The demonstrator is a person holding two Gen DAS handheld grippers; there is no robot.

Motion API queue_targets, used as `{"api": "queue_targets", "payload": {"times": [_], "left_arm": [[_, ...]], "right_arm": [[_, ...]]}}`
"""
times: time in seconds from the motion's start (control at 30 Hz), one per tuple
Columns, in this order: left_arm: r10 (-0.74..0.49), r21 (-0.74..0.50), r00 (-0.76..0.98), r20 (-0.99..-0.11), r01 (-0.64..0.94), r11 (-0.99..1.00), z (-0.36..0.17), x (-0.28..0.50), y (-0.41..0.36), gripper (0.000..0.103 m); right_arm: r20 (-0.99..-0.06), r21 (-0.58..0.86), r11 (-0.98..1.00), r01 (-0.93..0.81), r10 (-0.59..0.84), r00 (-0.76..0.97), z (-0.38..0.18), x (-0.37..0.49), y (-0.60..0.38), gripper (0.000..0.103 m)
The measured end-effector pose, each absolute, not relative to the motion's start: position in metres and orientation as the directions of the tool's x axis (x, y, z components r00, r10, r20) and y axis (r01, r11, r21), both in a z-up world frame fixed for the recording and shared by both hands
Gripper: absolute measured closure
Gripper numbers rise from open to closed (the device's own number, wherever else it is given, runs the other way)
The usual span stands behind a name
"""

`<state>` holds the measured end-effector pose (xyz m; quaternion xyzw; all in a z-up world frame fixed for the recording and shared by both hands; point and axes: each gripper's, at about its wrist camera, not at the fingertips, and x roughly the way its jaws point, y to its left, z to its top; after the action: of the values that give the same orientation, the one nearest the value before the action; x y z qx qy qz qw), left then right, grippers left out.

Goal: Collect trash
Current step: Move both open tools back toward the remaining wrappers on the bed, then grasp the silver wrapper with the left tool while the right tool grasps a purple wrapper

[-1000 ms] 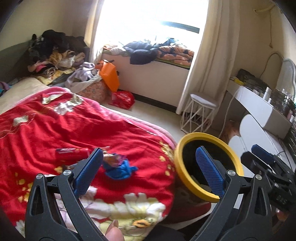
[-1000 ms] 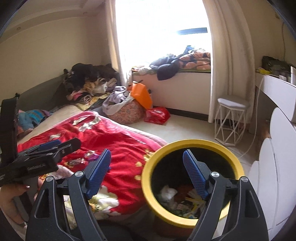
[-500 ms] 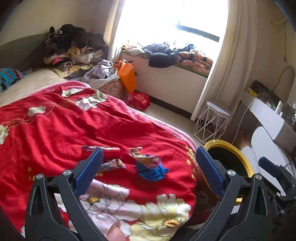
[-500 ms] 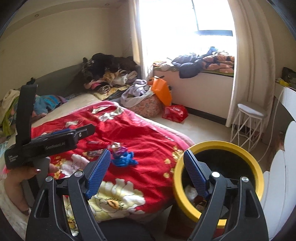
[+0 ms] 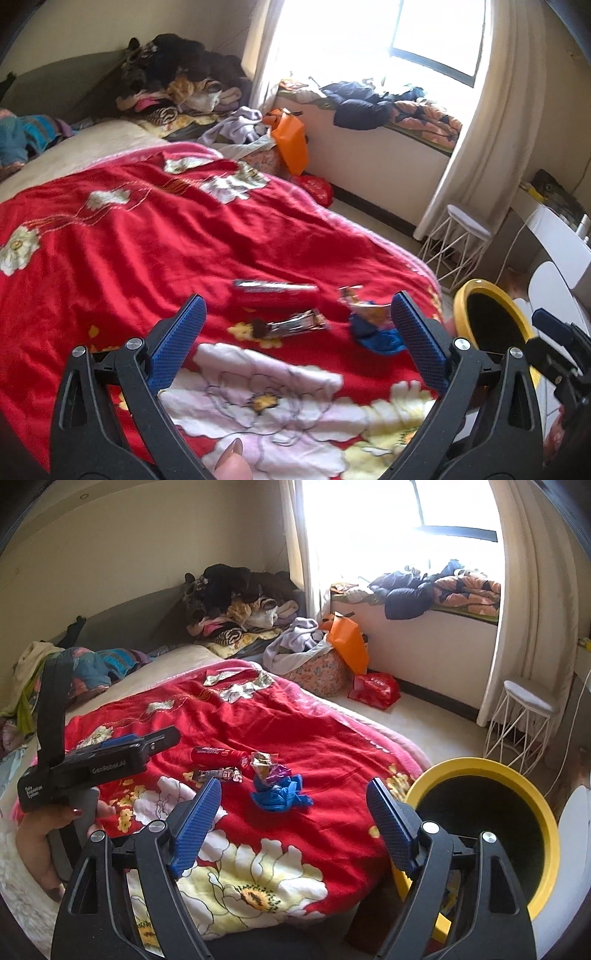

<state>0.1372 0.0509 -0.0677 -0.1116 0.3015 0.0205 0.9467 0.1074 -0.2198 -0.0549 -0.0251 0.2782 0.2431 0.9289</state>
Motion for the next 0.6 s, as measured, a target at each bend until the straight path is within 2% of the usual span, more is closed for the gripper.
{"api": "queue_targets", "payload": {"times": [0.3, 0.53, 0.6], "left_arm": [[-0.076, -0.218, 0.761, -0.644, -0.088, 0.972, -0.098, 0.151, 0.077, 0.012], [-0.144, -0.266, 0.718, -0.681, -0.059, 0.962, -0.121, 0.171, 0.086, 0.029], [-0.158, -0.278, 0.706, -0.691, -0.058, 0.959, -0.127, 0.176, 0.087, 0.030]], "right_arm": [[-0.564, 0.143, 0.878, -0.456, 0.451, 0.692, -0.064, 0.139, -0.208, 0.025], [-0.602, 0.197, 0.867, -0.458, 0.476, 0.641, -0.077, 0.162, -0.193, 0.028], [-0.617, 0.197, 0.862, -0.466, 0.479, 0.625, -0.082, 0.167, -0.186, 0.031]]}}
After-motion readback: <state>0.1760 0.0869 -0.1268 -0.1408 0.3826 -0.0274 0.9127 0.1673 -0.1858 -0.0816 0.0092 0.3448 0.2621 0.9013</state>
